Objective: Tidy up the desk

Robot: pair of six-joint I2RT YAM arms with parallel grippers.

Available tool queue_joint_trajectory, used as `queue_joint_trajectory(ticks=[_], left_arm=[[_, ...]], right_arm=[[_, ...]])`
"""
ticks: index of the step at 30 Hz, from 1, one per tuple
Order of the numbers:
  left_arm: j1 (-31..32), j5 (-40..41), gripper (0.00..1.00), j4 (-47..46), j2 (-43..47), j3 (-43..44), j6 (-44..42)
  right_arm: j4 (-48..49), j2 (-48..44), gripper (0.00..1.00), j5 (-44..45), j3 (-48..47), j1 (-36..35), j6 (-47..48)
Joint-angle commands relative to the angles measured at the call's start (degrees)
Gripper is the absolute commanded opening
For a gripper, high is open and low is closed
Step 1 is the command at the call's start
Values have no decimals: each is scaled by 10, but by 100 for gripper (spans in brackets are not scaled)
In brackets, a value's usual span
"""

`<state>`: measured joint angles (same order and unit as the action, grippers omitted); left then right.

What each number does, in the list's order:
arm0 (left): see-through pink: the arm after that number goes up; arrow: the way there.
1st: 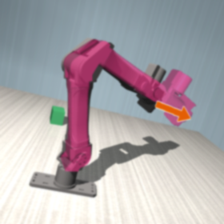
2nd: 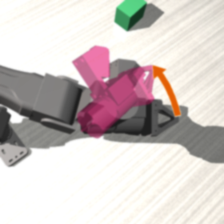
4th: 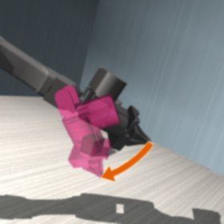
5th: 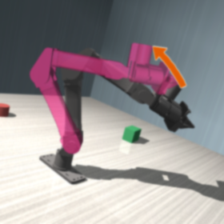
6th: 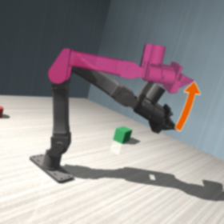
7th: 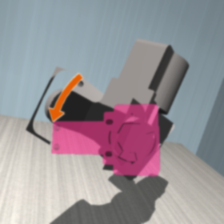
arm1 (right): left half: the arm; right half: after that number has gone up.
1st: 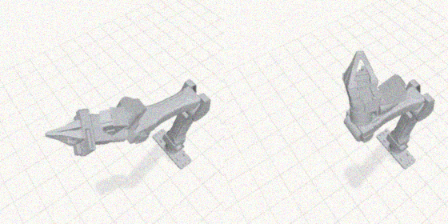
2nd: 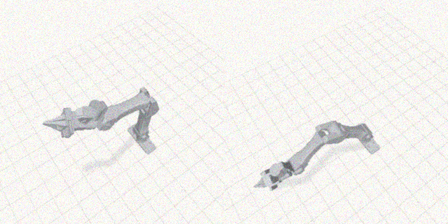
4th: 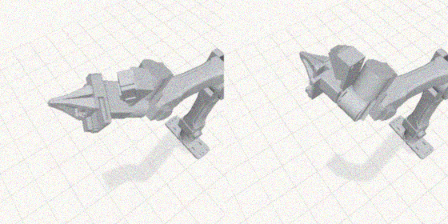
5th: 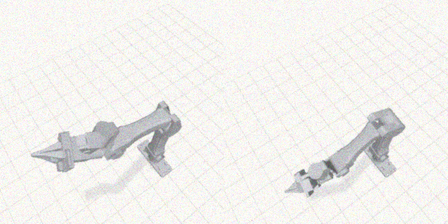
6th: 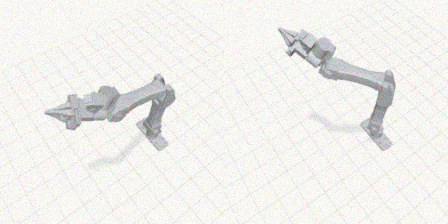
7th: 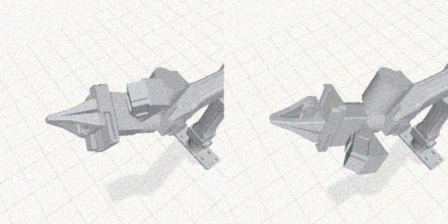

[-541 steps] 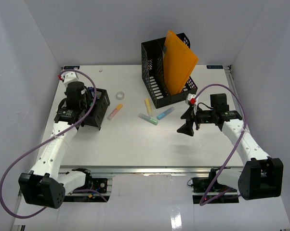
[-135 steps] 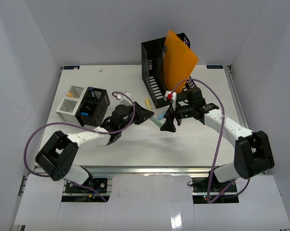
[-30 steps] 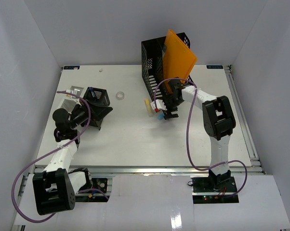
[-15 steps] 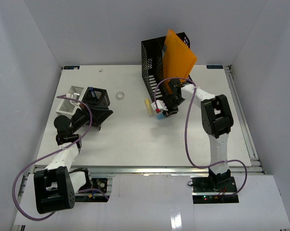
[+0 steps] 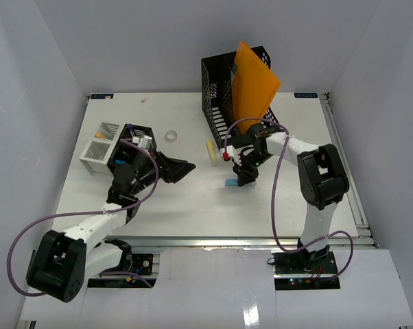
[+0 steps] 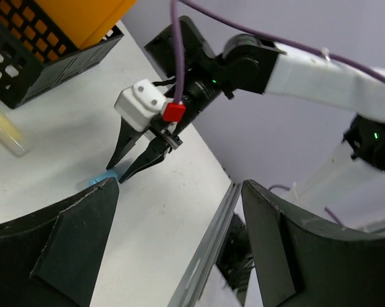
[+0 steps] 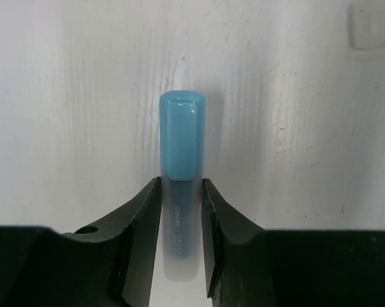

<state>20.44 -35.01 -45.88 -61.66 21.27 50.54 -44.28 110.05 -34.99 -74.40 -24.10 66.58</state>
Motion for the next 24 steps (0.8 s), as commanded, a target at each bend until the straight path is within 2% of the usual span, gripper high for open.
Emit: queue_joint_trajectory(ticks=[1, 4, 8, 17, 24], left_arm=[[87, 214, 86, -19, -52, 4, 57], [137, 292, 85, -1, -105, 41, 76], [180, 362, 86, 5, -165, 82, 97], [231, 386, 83, 14, -261, 170, 106], [246, 398, 62, 33, -285, 192, 110]], right_arm=[[37, -73, 8, -86, 1, -2, -186], [83, -116, 8, -91, 9, -3, -276], [128, -166, 8, -82, 31, -3, -339], [175, -222, 9, -69, 58, -4, -392], [189, -238, 11, -76, 64, -9, -407]])
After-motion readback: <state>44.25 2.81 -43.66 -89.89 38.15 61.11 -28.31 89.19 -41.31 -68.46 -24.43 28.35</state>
